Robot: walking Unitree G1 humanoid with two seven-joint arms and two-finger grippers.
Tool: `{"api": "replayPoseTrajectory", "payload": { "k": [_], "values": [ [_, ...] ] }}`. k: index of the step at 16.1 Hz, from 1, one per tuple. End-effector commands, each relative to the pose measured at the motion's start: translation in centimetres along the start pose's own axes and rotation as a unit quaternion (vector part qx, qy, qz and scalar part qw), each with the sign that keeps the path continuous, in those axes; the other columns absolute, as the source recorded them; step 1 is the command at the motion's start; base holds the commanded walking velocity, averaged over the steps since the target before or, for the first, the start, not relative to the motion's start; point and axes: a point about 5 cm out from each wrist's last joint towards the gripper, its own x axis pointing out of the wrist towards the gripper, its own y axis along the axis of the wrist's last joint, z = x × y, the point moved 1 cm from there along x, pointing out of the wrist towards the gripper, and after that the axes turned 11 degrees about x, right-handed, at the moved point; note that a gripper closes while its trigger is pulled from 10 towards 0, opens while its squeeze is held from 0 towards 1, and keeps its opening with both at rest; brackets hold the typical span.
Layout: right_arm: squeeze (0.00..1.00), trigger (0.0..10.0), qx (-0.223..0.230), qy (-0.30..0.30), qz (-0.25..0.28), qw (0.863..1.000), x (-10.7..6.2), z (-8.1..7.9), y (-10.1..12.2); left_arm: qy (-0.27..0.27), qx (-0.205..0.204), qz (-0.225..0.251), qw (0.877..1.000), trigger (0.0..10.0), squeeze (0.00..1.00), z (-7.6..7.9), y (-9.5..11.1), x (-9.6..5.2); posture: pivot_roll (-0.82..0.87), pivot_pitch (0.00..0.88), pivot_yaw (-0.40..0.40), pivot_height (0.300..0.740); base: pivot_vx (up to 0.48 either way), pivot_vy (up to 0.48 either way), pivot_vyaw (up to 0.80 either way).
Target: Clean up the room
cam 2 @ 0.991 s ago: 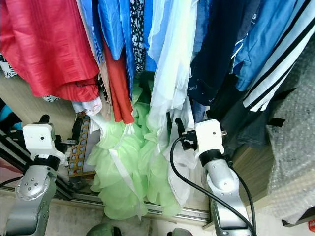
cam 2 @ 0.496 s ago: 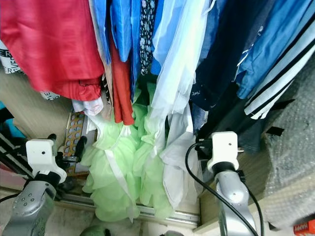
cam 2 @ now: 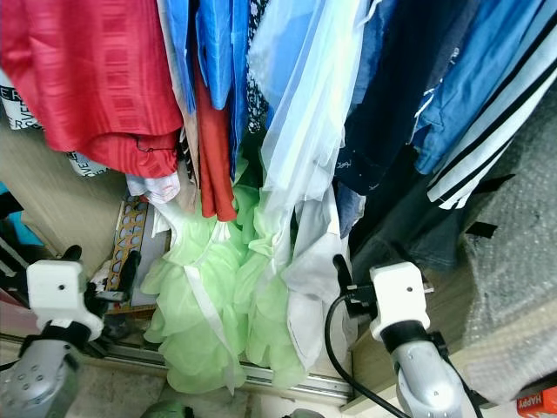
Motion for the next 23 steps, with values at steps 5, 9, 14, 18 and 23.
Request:
{"api": "replayPoseTrajectory", "payload": {
  "k": [5,9,14,18,23],
  "values": [
    [0.0,10.0,0.002,0.036,0.013,0.999,1.3,-1.0,0.6,-0.004,0.006,0.004,1.0,10.0,0.0,0.2,0.5,0.3,0.04,0.0,-0.058,0.74,0.0,0.0,0.77],
    [0.0,10.0,0.011,0.054,0.014,0.998,1.6,-1.4,0.7,-0.002,0.007,0.006,1.0,10.0,0.0,0.5,0.8,0.4,0.05,0.002,-0.061,0.74,0.0,0.0,0.8],
    [0.0,10.0,0.03,0.059,0.019,0.998,3.1,-2.1,0.4,0.0,0.005,0.017,1.0,10.0,0.0,0.9,1.3,1.4,0.04,0.0,-0.06,0.74,0.0,0.0,0.8],
    [0.0,10.0,0.055,0.058,0.016,0.997,5.4,-2.6,-0.2,0.019,0.004,0.026,0.999,10.0,0.0,0.5,1.5,3.2,0.04,0.0,-0.053,0.74,0.0,0.0,0.8],
    [0.0,10.0,0.07,0.074,0.017,0.995,6.4,-3.5,-0.3,0.011,0.011,0.019,1.0,10.0,0.0,1.0,1.2,4.3,0.03,0.0,-0.044,0.74,0.0,0.0,0.8]
  ]
}}
